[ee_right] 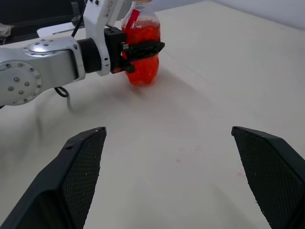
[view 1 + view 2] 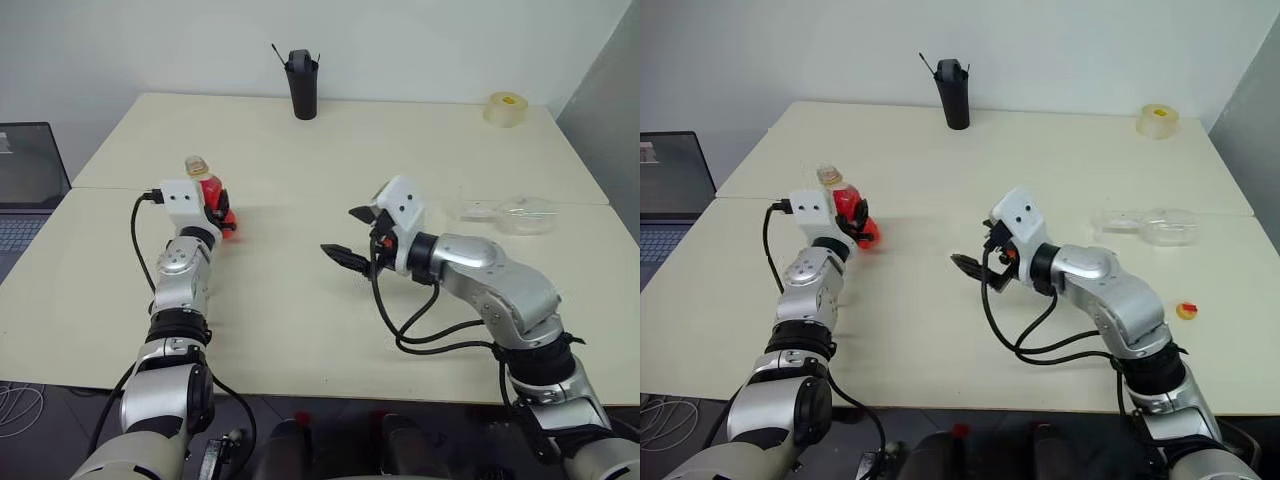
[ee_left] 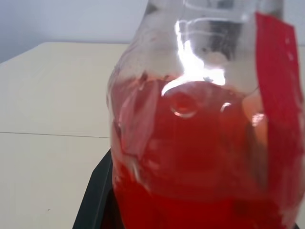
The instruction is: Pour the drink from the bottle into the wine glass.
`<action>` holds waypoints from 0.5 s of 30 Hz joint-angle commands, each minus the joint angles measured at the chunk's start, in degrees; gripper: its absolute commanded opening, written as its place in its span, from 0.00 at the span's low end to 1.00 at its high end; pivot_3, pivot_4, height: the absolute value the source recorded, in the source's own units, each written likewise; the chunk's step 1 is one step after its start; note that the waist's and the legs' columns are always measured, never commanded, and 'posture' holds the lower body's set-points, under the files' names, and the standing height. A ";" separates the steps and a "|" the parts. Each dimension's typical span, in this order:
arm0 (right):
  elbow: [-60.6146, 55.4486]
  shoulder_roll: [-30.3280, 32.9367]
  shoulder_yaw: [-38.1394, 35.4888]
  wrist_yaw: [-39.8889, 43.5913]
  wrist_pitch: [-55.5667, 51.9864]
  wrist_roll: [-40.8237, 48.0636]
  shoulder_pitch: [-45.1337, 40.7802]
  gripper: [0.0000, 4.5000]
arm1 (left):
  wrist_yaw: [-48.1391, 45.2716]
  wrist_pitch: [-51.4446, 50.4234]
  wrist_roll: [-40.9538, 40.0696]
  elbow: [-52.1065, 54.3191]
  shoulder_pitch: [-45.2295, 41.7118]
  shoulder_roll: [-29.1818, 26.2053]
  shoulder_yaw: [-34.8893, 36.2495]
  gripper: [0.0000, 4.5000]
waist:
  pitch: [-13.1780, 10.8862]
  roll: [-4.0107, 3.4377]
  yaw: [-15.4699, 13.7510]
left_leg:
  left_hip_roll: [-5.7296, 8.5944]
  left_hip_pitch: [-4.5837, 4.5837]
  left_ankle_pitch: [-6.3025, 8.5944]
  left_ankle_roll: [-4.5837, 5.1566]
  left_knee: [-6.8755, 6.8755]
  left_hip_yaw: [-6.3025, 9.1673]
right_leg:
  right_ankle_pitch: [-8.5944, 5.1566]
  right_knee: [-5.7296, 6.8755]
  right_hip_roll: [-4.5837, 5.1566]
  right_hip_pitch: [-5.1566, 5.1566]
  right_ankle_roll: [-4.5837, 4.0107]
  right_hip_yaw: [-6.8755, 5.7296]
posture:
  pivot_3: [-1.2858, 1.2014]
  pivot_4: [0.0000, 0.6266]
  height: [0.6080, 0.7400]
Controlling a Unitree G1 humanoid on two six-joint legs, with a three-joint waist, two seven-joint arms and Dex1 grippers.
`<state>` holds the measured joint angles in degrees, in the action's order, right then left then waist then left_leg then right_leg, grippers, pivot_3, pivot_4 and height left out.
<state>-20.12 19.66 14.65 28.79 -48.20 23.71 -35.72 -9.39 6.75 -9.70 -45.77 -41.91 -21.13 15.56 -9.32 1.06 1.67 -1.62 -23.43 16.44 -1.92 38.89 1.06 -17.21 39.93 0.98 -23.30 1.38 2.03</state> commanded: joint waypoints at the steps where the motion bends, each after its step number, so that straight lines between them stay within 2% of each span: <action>1: -0.77 -0.66 0.22 1.14 1.75 -0.62 -1.42 1.00 | 1.75 2.68 -0.47 -0.72 -1.37 -1.04 1.81 0.34 | 0.00 0.00 0.01 | 0.00 0.00 0.00 0.00 0.00 0.01 | 0.00 0.00 0.01 0.00 0.00 -0.05 | 0.52 0.24 1.00; 8: -0.39 -1.04 -0.01 2.05 1.89 -1.22 -0.95 1.00 | 2.23 2.38 -1.92 -2.94 -1.39 -0.09 2.96 0.34 | 0.01 0.01 0.03 | 0.02 0.02 0.00 -0.01 0.00 0.00 | 0.00 0.03 0.01 0.00 0.00 -0.17 | 0.52 0.24 1.00; 15: -0.46 -1.29 -0.03 2.21 1.64 -1.65 -0.76 1.00 | 2.38 2.07 -2.68 -2.22 -0.44 0.06 3.44 0.84 | 0.01 0.01 0.08 | 0.02 0.03 0.00 -0.01 0.00 0.00 | 0.00 0.04 0.01 0.00 0.00 -0.18 | 0.52 0.24 1.00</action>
<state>-19.47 18.74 14.92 30.44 -47.45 21.91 -35.95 -6.99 8.13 -12.00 -48.87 -42.62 -20.80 18.34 -9.31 1.07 1.75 -1.60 -23.40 16.43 -1.92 38.89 1.06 -17.21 39.97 0.98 -23.30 1.38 1.85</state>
